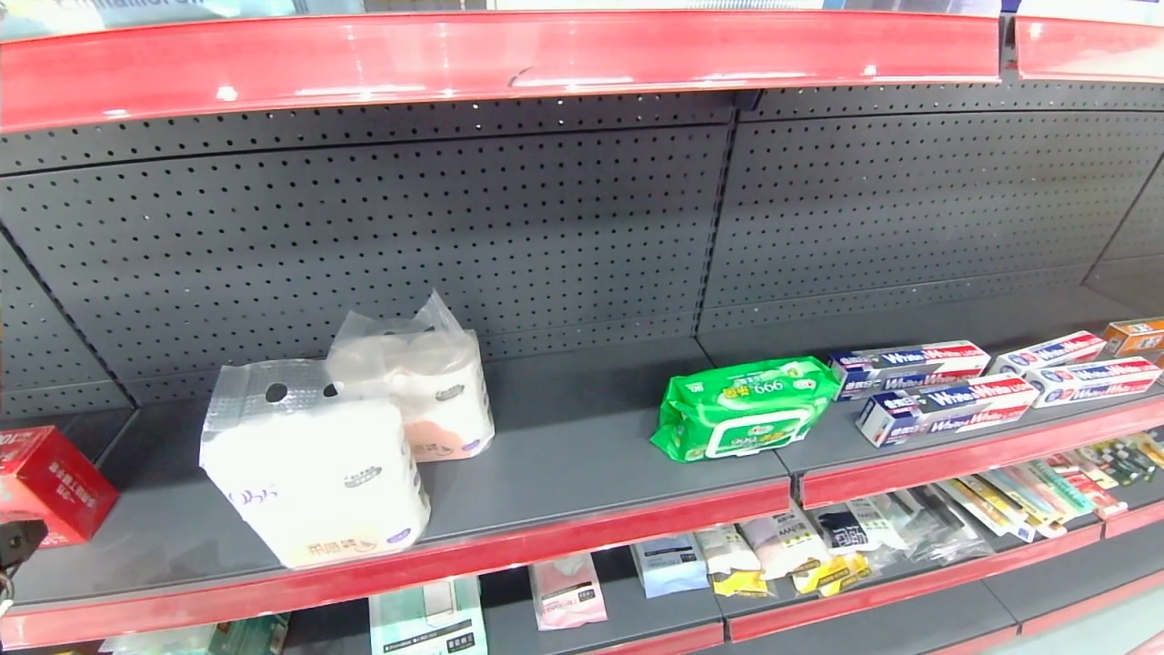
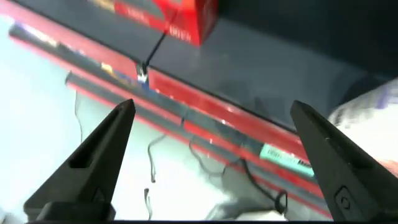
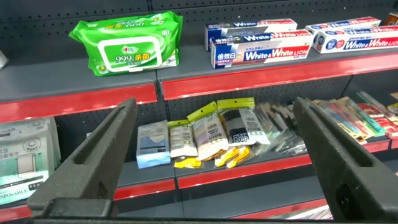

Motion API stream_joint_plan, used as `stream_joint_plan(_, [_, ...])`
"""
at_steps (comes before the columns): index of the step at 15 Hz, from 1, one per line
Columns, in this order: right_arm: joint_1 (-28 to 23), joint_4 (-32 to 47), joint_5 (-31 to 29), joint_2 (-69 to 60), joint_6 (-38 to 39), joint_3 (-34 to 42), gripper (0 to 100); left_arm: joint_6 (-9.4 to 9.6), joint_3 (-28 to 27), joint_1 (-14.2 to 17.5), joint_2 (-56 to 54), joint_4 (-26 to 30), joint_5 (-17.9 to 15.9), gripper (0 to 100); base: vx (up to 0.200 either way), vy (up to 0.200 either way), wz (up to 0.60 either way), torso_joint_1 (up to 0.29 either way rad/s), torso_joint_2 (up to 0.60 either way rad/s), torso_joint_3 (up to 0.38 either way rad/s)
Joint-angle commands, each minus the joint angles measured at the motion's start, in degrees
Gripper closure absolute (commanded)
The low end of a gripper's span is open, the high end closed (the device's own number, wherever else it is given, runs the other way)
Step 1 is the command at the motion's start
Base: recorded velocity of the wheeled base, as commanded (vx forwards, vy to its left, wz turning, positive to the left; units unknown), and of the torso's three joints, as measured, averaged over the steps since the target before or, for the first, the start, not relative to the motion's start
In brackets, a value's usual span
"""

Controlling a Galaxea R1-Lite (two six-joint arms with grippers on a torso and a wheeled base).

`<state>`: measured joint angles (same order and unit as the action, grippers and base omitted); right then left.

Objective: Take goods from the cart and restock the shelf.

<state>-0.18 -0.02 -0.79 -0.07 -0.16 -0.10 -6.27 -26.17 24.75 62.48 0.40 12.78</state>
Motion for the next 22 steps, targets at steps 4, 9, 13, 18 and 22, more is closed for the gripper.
stream_joint_plan(4, [0.0, -0.1, 0.0, 0.1, 0.0, 0.0, 0, 0.2, -1.0, 1.7, 17.5, -2.9, -2.9, 0, 0.0, 0.0, 0.0, 0.0, 0.0, 0.0])
stream_joint_plan(9, [0.0, -0.1, 0.0, 0.1, 0.0, 0.0, 0, 0.2, -3.1, 0.2, 24.3, -3.3, -5.6, 0, 0.0, 0.0, 0.0, 0.0, 0.0, 0.0])
stream_joint_plan(13, [0.0, -0.1, 0.0, 0.1, 0.0, 0.0, 0, -0.06, -4.8, -1.4, 27.7, -5.3, -10.1, 0, 0.0, 0.0, 0.0, 0.0, 0.0, 0.0])
stream_joint_plan(18, [0.0, -0.1, 0.0, 0.1, 0.0, 0.0, 0, -0.15, -6.9, -1.2, 32.0, -5.3, -10.1, 0, 0.0, 0.0, 0.0, 0.0, 0.0, 0.0])
stream_joint_plan(22, [0.0, -0.1, 0.0, 0.1, 0.0, 0.0, 0, -0.85, -8.8, -2.5, 35.0, -5.6, -11.0, 0, 0.0, 0.0, 0.0, 0.0, 0.0, 0.0])
